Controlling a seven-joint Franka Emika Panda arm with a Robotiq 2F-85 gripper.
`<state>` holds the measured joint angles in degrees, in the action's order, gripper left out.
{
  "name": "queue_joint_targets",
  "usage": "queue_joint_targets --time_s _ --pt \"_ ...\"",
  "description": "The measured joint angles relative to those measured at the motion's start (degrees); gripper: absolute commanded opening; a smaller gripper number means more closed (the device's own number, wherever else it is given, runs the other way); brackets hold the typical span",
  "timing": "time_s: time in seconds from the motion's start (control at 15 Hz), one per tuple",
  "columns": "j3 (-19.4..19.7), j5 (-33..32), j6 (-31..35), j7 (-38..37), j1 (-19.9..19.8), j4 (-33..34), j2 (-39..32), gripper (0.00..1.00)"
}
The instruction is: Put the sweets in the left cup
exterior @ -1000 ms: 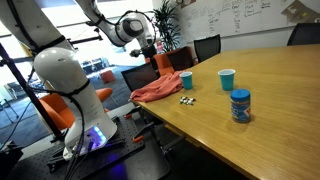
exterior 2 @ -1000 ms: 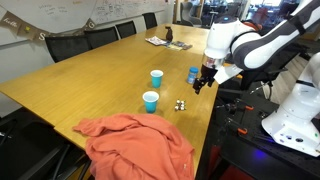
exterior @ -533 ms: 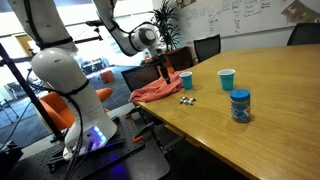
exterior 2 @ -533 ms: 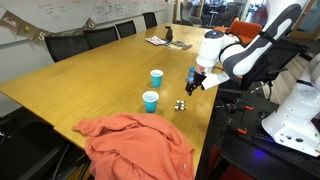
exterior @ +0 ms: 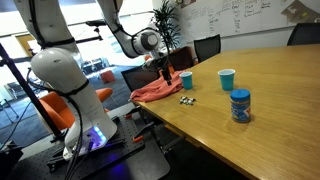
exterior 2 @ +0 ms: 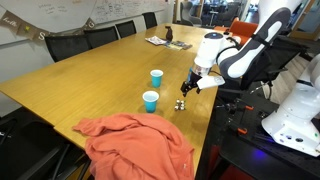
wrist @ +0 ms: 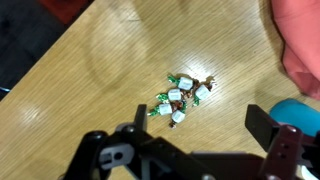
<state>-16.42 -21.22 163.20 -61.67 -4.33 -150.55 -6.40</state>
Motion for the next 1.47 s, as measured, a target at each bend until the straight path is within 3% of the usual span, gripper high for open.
queue_joint_targets --time_s 0.4,1.0,1.27,1.47 --pt "1.8 2.5 13.1 -0.5 -1.4 0.7 -9.2 1.00" --pt "4.1 2.5 13.5 -0.5 -0.7 7.7 -18.5 1.00" --pt "7.4 17.2 13.2 7.7 4.9 10.6 -21.6 1.00" --pt "9.9 24.2 13.1 10.9 9.5 12.6 -24.1 1.00"
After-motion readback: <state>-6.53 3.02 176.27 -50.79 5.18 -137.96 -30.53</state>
